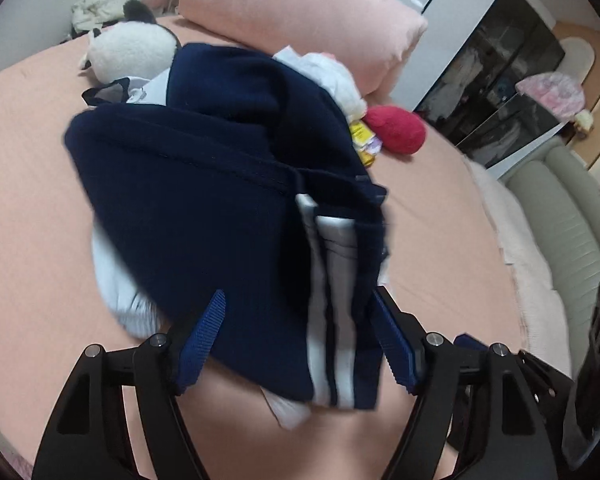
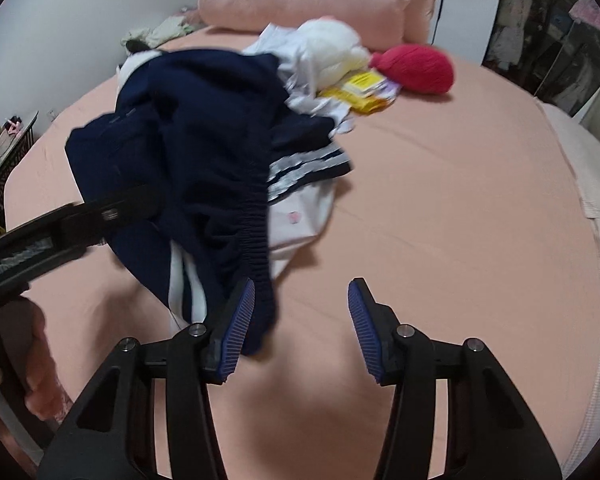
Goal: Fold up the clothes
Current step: 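Reach both grippers toward the navy shorts on the clothes pile, then grasp the navy shorts waistband with the right gripper while the left gripper grasps the shorts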
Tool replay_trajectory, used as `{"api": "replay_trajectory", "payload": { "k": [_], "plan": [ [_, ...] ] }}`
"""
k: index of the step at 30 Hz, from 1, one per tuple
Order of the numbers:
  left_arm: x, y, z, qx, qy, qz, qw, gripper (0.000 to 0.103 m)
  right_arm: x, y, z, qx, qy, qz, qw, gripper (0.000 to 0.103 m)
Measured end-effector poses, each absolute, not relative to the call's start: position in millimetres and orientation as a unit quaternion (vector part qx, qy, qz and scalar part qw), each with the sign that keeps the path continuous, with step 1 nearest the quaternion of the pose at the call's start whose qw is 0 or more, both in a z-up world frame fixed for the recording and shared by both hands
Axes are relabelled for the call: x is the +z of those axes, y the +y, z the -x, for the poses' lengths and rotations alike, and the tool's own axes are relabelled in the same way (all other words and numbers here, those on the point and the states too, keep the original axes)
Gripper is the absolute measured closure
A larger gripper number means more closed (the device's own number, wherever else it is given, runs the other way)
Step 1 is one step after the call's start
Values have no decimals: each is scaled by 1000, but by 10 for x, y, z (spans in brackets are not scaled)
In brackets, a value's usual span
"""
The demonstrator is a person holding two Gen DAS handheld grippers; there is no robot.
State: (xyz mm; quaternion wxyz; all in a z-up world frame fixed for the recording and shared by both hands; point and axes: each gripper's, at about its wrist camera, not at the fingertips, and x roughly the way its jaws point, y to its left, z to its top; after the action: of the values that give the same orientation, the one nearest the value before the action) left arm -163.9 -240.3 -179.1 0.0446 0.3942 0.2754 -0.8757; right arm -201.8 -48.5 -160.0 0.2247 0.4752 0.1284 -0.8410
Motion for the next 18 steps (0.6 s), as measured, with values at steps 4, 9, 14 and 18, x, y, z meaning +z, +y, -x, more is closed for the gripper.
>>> {"api": "replay_trajectory", "payload": {
  "k": [4,9,14,18],
  "plan": [
    [-1764,-2464,1605,-889,266,-371,52,90,-1727,-582,1999,-832,133,-485,235,46],
    [-1806,-2748,1372,-881,273,-369,117,99,-1869,-696,2062,-824,105,-501,243,26],
    [-1897,-3019,1122,-863,316,-372,132,98,-1994,-781,2198,-819,65,-519,236,17],
    [-1973,-2921,1109,-854,336,-385,102,63,-2138,-867,2237,-793,41,-551,254,67]
  ]
}}
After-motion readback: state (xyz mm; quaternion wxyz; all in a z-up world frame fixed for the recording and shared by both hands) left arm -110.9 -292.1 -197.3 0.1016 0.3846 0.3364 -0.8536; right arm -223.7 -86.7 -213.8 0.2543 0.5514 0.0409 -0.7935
